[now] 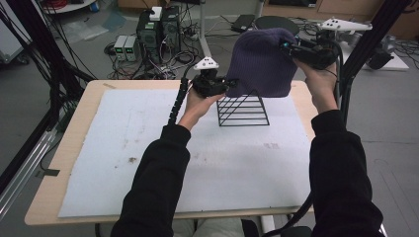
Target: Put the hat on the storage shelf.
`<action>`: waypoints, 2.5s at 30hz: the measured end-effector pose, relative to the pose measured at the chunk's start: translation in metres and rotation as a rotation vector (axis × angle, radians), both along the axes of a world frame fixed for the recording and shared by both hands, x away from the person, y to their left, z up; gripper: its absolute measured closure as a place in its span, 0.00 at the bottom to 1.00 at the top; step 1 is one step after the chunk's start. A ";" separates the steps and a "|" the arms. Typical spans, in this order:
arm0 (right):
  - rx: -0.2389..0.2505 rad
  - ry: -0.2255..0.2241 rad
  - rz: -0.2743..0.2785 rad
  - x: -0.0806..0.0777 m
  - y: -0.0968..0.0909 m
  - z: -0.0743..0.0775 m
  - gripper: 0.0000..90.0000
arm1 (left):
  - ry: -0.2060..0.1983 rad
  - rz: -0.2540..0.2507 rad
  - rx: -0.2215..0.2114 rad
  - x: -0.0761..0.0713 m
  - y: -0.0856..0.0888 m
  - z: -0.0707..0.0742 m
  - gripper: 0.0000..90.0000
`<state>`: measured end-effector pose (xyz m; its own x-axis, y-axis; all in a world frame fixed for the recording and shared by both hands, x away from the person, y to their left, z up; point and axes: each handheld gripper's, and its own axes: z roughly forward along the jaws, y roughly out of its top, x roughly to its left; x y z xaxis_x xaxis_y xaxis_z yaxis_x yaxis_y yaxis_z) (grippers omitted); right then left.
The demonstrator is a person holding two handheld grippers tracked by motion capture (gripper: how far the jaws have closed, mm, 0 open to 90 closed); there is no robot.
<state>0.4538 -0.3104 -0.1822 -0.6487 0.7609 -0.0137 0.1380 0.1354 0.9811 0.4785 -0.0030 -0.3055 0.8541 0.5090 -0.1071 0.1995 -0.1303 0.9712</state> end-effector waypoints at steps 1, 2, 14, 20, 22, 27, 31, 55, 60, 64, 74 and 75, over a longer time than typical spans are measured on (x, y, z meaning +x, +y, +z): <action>-0.006 0.009 -0.004 0.000 0.001 -0.001 0.78 | 0.000 -0.001 0.002 0.000 -0.001 -0.002 0.90; -0.010 0.009 -0.010 -0.001 0.001 -0.003 0.78 | 0.006 -0.002 0.002 0.000 -0.001 -0.005 0.90; -0.072 0.060 -0.018 0.002 0.007 -0.022 0.77 | 0.051 -0.002 0.038 0.001 -0.002 -0.028 0.90; -0.122 0.089 -0.024 0.006 0.016 -0.027 0.77 | 0.075 0.014 0.045 0.001 0.002 -0.039 0.90; -0.128 0.095 -0.026 0.006 0.019 -0.028 0.77 | 0.077 0.013 0.047 0.001 0.003 -0.041 0.90; -0.135 0.105 -0.028 0.008 0.023 -0.031 0.77 | 0.083 0.008 0.062 0.002 0.003 -0.043 0.90; -0.131 0.108 -0.025 0.009 0.023 -0.032 0.77 | 0.085 0.013 0.057 0.003 0.003 -0.045 0.90; -0.091 0.154 -0.072 0.004 0.016 -0.083 0.77 | 0.130 0.028 0.120 0.001 -0.002 -0.079 0.89; -0.105 0.162 -0.073 0.006 0.017 -0.094 0.77 | 0.154 0.036 0.134 0.005 -0.001 -0.088 0.89; -0.114 0.170 -0.071 0.008 0.018 -0.100 0.76 | 0.177 0.038 0.143 0.007 0.000 -0.093 0.89; -0.150 0.220 -0.080 0.012 0.024 -0.110 0.73 | 0.255 0.035 0.135 0.012 0.005 -0.103 0.86; -0.150 0.220 -0.080 0.012 0.024 -0.110 0.72 | 0.259 0.032 0.129 0.012 0.006 -0.102 0.86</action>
<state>0.4659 -0.2868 -0.2925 -0.5864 0.8100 0.0047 0.3620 0.2568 0.8961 0.4903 0.0028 -0.4080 0.7899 0.5591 -0.2520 0.4446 -0.2390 0.8632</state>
